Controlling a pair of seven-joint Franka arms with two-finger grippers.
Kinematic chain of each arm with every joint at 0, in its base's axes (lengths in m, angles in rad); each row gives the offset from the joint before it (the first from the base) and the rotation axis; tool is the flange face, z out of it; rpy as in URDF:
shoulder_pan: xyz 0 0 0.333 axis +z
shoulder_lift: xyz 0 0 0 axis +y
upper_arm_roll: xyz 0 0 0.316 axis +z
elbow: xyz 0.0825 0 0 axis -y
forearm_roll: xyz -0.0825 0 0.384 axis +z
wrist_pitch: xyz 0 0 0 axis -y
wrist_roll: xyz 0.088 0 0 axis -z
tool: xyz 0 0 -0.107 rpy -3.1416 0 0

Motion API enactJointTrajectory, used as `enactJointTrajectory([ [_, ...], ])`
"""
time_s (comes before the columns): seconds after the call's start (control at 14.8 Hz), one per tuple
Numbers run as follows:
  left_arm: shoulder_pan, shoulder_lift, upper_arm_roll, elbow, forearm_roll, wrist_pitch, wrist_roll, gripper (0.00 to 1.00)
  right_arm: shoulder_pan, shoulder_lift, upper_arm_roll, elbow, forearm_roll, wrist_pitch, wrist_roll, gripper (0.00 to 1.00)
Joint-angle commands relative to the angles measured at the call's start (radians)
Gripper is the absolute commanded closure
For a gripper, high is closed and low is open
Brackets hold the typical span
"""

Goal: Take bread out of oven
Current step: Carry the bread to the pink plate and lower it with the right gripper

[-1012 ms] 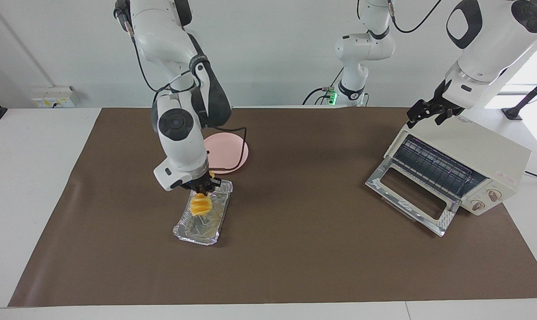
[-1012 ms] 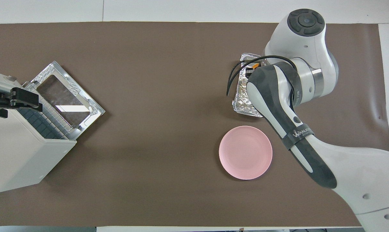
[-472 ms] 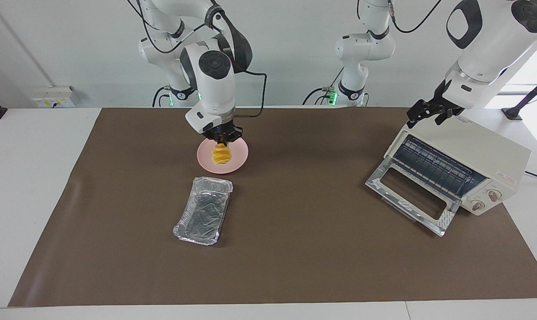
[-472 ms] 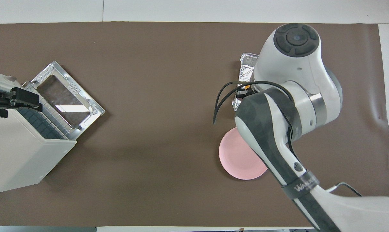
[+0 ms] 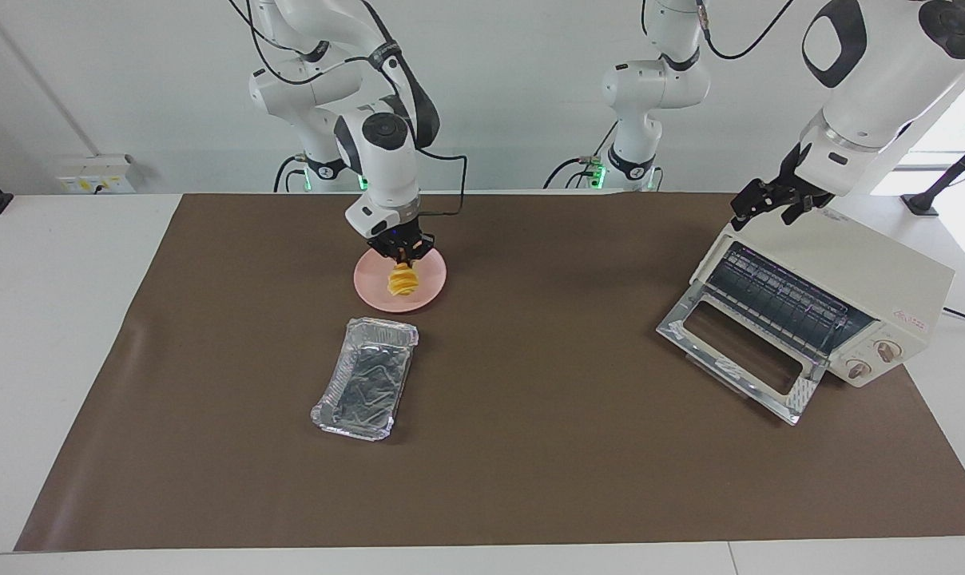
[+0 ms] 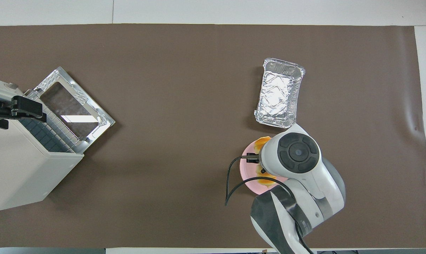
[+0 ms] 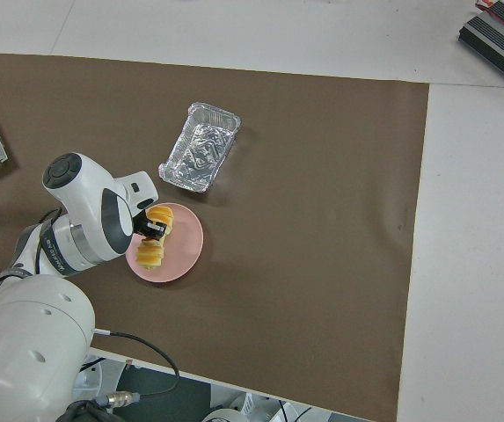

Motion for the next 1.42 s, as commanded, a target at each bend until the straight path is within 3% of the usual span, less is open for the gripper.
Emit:
enactJointTrajectory([
  [0.0,-0.001,-0.018,-0.001,-0.014,0.021,0.012,0.002,0.0,-0.006,-0.007,0.002,-0.048,0.014,0.064,-0.001,1.0],
  [0.2,0.001,-0.018,-0.001,-0.014,0.021,0.012,0.002,0.0,-0.015,-0.001,0.002,-0.048,0.014,0.082,-0.013,1.0],
  [0.27,0.001,-0.018,0.001,-0.014,0.021,0.012,0.002,0.0,-0.017,0.001,0.002,-0.046,0.014,0.082,-0.021,0.77],
  [0.34,0.001,-0.018,-0.001,-0.014,0.021,0.012,0.002,0.0,-0.017,0.001,0.002,-0.045,0.014,0.082,-0.026,0.21],
  [0.4,-0.001,-0.018,-0.001,-0.014,0.021,0.012,0.002,0.0,-0.017,0.003,0.002,-0.038,0.014,0.081,-0.018,0.0],
  [0.74,-0.001,-0.018,-0.001,-0.014,0.021,0.012,0.002,0.0,-0.02,0.015,0.0,0.044,0.014,-0.013,-0.015,0.0],
  [1.01,0.001,-0.018,0.001,-0.014,0.021,0.012,0.002,0.0,-0.083,0.018,-0.004,0.249,0.015,-0.244,-0.029,0.0],
  [1.35,-0.001,-0.018,0.001,-0.014,0.021,0.012,0.002,0.0,-0.25,-0.004,-0.012,0.464,0.023,-0.423,-0.404,0.0],
])
